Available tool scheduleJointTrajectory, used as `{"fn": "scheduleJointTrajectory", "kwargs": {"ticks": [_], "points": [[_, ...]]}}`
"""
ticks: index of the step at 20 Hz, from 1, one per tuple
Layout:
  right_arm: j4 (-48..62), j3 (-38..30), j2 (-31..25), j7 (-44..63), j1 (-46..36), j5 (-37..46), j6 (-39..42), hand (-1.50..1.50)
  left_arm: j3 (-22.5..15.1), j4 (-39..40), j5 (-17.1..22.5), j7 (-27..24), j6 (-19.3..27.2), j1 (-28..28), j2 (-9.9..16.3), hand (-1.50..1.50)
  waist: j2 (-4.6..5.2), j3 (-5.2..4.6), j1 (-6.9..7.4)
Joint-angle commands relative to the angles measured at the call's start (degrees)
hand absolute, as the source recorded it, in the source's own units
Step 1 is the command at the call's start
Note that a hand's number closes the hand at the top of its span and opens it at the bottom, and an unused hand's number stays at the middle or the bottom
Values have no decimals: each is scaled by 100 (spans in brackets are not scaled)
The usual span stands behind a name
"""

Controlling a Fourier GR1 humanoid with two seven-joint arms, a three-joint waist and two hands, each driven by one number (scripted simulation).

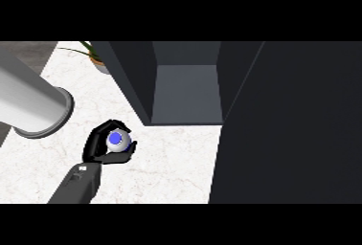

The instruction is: Pick up the bottled water, place it into the cabinet and close the cabinet

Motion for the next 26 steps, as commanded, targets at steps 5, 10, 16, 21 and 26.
{"fn": "scheduleJointTrajectory", "kwargs": {"ticks": [5, 10, 16, 21, 26], "points": [[-414, 93, -28, 283, 13, 292, -111, -150, -1156, -1040, 1456, 500, 773, 226, -629, 150, -7, -3, 6], [-476, 400, -78, 152, 216, 478, -171, -150, -2235, -2196, 2474, 1335, 1182, 501, -636, 150, -26, -5, -18], [-658, 290, -185, 88, 318, 418, -244, -150, -2910, -3205, 2737, 2360, 2333, 312, -635, 150, -9, -2, -31], [-503, 700, -171, -182, 613, 679, -338, -150, -3455, -3569, 2981, 2828, 3154, -176, -639, 150, 3, -5, -72], [-682, -65, -449, -100, 408, -60, -76, -150, -3475, -2969, 3009, 3074, 3591, -878, -641, 150, 41, -4, -79]]}}
